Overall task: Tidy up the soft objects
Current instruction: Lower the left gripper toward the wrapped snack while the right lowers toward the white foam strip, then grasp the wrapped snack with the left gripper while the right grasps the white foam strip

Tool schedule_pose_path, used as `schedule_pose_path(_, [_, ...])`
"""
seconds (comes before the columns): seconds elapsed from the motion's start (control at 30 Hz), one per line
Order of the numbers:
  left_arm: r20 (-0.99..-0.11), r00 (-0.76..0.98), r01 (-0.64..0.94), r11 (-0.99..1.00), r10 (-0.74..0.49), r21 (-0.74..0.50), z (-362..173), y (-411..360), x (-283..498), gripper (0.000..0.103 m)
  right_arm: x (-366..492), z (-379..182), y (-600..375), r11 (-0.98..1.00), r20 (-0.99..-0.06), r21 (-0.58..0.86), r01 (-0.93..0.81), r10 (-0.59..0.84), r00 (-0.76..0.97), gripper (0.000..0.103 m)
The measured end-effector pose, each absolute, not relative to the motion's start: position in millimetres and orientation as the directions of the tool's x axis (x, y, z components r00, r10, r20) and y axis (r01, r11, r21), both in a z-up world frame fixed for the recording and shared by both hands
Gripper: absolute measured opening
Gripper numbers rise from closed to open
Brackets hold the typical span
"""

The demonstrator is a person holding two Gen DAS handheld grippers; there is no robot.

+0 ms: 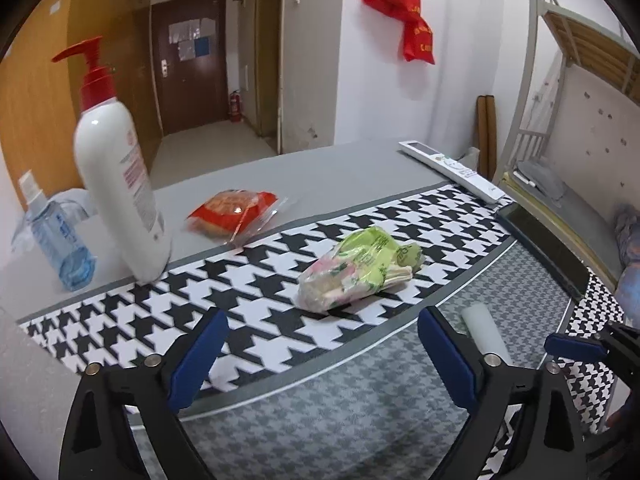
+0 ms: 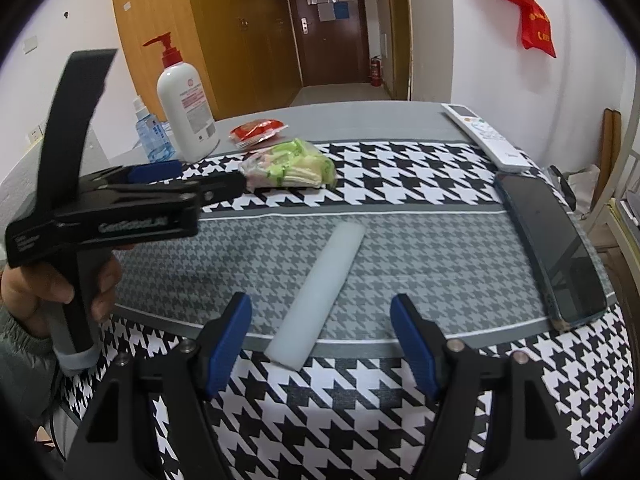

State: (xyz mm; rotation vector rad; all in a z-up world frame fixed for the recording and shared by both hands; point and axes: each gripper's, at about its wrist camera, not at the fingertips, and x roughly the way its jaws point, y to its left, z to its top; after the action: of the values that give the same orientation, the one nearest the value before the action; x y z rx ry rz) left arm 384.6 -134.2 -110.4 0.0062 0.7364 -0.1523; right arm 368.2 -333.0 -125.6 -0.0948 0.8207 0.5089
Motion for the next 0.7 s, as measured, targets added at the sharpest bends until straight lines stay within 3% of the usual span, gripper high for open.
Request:
schedule_pose_path(0.1, [-0.668, 0.731, 0.152, 0.988, -0.136, -0.035, -112.7, -137.1, 389.2, 0.089, 368.8, -127.1, -331.0, 0.872, -0.726, 0.107, -0.477, 0.396, 0.561, 0.075])
schedule_pose_path(0.17, [-0.668, 0.732, 0.161, 0.987, -0.137, -0.026, -113.7, -140.2, 391.5, 0.086, 368.8, -128.5, -329.8, 0.868, -0.732, 0.107, -0.484, 0.398, 0.553, 0.064])
schedule_pose_path(0.27, [-0.663, 0.732, 0.186, 0.982, -0.158, -0.028, -112.9, -144.5, 393.4, 0.086, 369.5, -131.6, -326.8, 0.865, -0.744, 0.098, -0.492, 0.392, 0.541, 0.056])
schedule_pose_path(0.43, [-0.663, 0.732, 0.198, 0.980, -0.154, -0.009, -112.9, -150.4, 397.5, 0.086, 371.1, -134.5, -323.9, 0.862, -0.759, 0.081, -0.501, 0.379, 0.529, 0.055])
schedule_pose_path(0.57, [-0.673, 0.718, 0.215, 0.976, -0.175, -0.025, -114.9, -152.1, 403.2, 0.086, 370.8, -135.6, -321.3, 0.863, -0.763, 0.050, -0.503, 0.358, 0.538, 0.043])
schedule_pose_path(0.7, [-0.684, 0.705, 0.217, 0.975, -0.189, -0.046, -116.8, -151.8, 412.7, 0.085, 371.0, -136.5, -319.4, 0.863, -0.765, 0.035, -0.503, 0.347, 0.542, 0.038])
